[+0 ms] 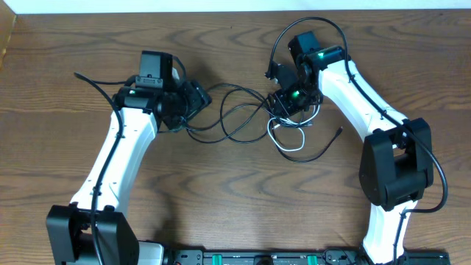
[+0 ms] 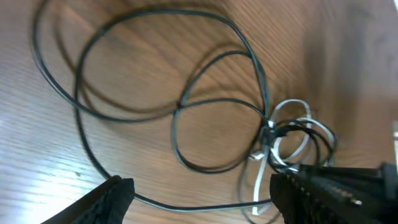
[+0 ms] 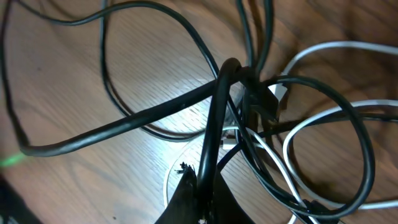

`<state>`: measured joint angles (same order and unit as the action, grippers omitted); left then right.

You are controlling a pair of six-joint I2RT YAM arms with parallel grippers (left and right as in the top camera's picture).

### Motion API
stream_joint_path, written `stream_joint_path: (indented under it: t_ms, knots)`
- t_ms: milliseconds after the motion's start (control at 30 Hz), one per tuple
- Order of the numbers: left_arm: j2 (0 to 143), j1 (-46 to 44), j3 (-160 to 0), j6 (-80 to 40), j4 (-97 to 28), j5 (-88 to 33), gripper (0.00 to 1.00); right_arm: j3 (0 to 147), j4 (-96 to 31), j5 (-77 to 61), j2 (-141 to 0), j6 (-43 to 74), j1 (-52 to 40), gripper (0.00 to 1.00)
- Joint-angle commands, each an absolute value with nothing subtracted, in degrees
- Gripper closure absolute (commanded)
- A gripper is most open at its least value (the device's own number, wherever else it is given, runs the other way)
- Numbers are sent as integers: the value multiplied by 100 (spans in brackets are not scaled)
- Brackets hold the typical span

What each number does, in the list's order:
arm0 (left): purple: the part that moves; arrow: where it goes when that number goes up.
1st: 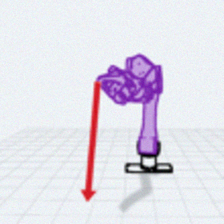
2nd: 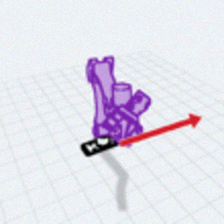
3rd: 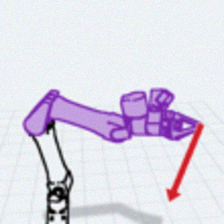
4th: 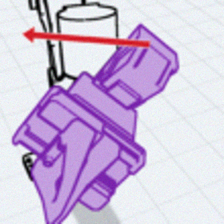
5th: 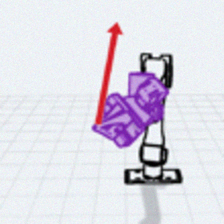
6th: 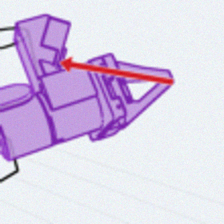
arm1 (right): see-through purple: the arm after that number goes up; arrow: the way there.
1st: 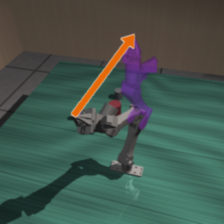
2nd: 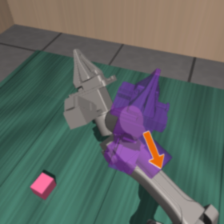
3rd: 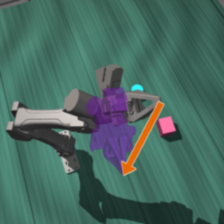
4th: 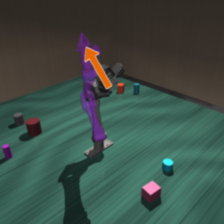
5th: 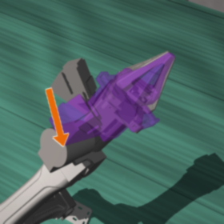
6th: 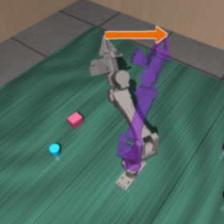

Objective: Untangle cables

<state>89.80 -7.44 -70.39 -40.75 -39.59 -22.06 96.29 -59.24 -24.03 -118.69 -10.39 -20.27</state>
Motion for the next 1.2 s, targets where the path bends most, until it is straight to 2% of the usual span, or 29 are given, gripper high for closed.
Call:
stream_joint_path:
  t_ms: [0,167,400,567,733,967,1167]
  knots:
    - [9059,-937,-7046,-4928,-3979,-2355,28,9732,-5913,-2735,-11863,-989,-2034,99]
    - [9314,-1260,-6965,-6193,-3951,-2456,39,9727,-5854,-2735,-11863,-819,-2034,99]
    - [9671,-1555,-6960,-7874,-3264,-4003,40,9690,-5566,-2735,-11863,-384,-2095,99]
    - [9673,-1721,-6960,-8226,-3028,-3256,41,9625,-5323,-2735,-11863,-217,-2259,99]
    - [9677,-1837,-6960,-8825,-3026,-3236,42,9625,-5236,-2731,-11863,-215,-2440,99]
    - [9675,-1938,-6960,-8973,-3009,-3535,43,9625,-5210,-2692,-11863,-213,-2464,99]
    - [9679,-1938,-6960,-9080,-2987,-2272,43,9625,-5205,-2698,-11863,-213,-2530,99]
